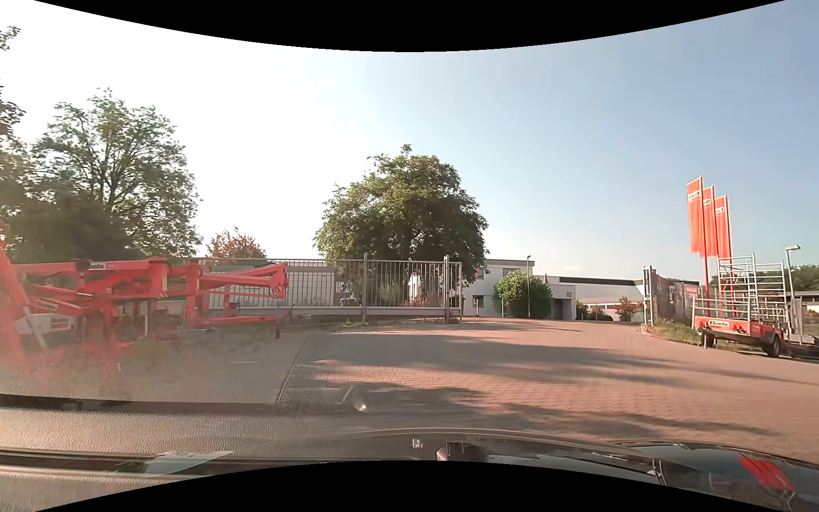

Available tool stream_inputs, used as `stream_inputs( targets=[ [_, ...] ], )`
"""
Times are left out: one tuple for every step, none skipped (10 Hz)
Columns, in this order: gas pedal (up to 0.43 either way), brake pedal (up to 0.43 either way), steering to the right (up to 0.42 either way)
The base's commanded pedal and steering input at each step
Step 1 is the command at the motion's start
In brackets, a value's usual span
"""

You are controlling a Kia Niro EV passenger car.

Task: Follow the waypoints while adhering to traffic rules and regulations

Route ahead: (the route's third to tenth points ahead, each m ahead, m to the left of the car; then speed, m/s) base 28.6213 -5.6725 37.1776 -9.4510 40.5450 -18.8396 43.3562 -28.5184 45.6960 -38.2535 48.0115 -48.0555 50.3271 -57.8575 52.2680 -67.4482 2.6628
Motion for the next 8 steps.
stream_inputs(
  targets=[
    [0.150, 0.000, 0.232],
    [0.150, 0.000, 0.231],
    [0.150, 0.000, 0.228],
    [0.150, 0.000, 0.228],
    [0.150, 0.000, 0.228],
    [0.150, 0.000, 0.228],
    [0.150, 0.000, 0.228],
    [0.150, 0.000, 0.226]
  ],
)
